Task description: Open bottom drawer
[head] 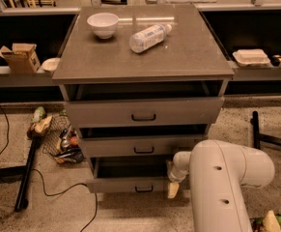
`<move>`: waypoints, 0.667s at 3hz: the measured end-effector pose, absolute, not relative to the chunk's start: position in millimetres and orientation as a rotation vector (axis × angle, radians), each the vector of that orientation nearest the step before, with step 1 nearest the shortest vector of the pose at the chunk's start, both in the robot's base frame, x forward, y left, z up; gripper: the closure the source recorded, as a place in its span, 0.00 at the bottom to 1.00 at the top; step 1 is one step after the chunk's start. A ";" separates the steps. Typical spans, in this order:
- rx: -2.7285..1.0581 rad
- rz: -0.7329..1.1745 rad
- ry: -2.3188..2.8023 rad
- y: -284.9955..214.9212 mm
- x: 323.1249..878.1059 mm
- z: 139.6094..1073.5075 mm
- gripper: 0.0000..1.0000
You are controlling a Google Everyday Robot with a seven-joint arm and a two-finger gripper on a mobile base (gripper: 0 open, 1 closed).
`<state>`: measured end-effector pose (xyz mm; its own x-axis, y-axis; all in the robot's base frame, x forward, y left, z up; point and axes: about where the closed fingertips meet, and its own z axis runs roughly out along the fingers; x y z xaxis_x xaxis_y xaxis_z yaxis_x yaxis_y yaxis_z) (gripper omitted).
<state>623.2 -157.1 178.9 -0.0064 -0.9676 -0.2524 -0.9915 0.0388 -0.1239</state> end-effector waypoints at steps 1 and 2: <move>-2.008 0.144 2.050 -156.7 619.8 177.3 0.00; -2.016 0.215 2.056 -160.7 600.2 177.4 0.00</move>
Offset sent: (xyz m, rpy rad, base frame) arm -0.0503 -0.0121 0.0034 0.0691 0.1139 0.0231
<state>600.2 -160.7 177.4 -0.0088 -0.9595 -0.2815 -0.9970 0.0301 -0.0715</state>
